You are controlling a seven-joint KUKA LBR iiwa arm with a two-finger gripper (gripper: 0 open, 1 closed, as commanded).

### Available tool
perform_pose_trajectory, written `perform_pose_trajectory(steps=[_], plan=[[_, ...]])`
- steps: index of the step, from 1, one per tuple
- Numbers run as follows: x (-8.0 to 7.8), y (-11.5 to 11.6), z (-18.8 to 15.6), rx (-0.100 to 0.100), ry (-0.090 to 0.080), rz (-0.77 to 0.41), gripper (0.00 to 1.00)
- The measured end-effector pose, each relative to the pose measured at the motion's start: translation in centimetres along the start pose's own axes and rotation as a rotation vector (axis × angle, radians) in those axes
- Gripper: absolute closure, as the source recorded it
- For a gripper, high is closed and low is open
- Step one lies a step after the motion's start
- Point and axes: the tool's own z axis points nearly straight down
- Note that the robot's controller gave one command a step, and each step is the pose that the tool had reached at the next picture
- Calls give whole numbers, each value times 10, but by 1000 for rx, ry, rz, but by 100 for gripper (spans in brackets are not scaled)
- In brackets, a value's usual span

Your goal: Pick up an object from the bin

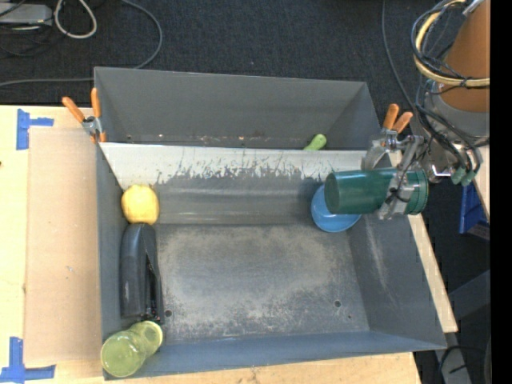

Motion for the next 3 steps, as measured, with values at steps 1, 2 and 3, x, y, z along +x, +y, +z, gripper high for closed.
perform_pose_trajectory(steps=[1, 2, 3], plan=[[-8, -53, 21, 2, -7, 113, 100], [6, -34, 28, 2, -5, 45, 100], [-4, -52, -15, 7, -13, -202, 100]])
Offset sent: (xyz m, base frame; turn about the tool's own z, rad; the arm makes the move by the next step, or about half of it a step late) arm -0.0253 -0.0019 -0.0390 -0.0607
